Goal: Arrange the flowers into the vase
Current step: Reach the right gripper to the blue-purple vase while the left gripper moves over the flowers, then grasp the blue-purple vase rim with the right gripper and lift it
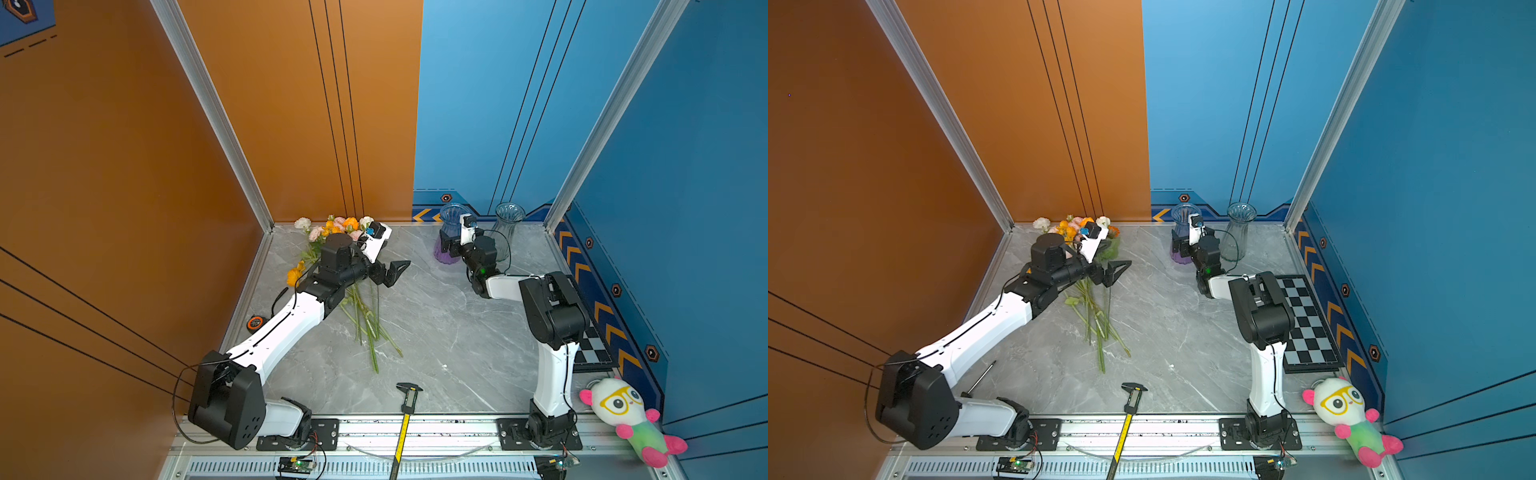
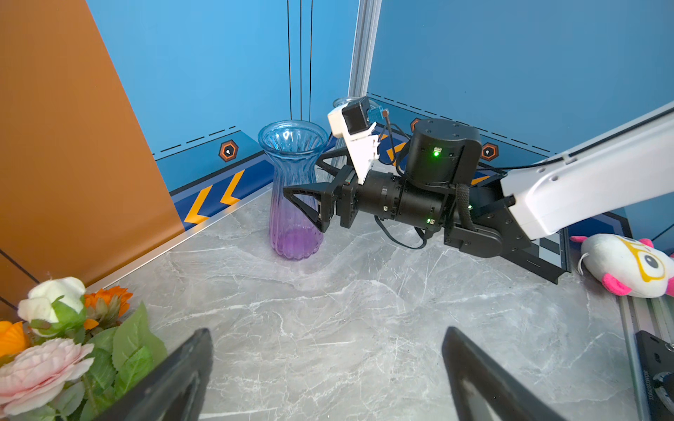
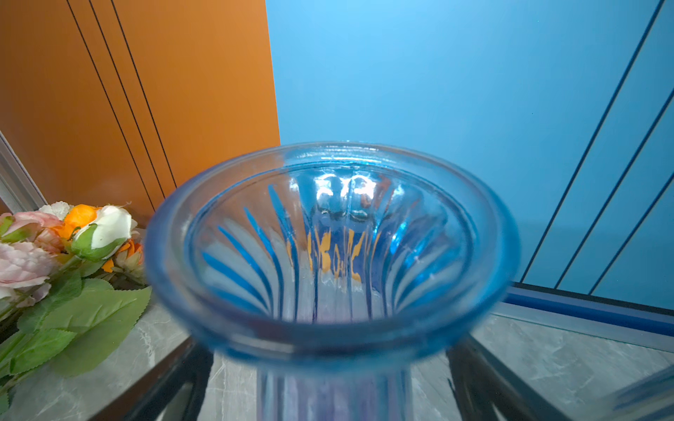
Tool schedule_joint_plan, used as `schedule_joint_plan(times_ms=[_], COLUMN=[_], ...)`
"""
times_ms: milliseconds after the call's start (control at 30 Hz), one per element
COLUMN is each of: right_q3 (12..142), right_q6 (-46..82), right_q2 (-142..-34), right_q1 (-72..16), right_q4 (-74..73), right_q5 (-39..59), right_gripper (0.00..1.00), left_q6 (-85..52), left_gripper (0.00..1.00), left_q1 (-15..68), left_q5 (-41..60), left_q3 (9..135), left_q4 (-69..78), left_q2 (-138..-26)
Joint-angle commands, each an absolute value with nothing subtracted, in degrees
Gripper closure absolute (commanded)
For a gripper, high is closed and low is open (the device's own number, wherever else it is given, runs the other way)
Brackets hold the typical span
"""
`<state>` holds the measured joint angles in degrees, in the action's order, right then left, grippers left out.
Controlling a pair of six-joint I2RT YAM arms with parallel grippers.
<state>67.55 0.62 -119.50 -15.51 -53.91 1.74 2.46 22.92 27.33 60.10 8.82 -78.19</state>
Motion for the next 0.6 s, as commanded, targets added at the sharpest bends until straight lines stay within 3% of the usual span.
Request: schedule_joint_plan(times_ms=[0, 567], right_q3=[69.4, 73.9], right_q6=[0.5, 3.3], right_q2=[-122.1, -127.1], right_q1=[-14.9, -14.0], right_q4=[-58.0, -61.9], right_q5=[2.7, 3.9], right_gripper=[0.00, 0.02], left_q6=[2.2, 2.4], left_gripper=[0.02, 0.02], left_q1=[22.7, 22.5], left_q5=[28.9, 28.5], left_q3=[60.0, 59.7], left_q4=[9.8, 9.7], left_q2=[-76.7, -77.1])
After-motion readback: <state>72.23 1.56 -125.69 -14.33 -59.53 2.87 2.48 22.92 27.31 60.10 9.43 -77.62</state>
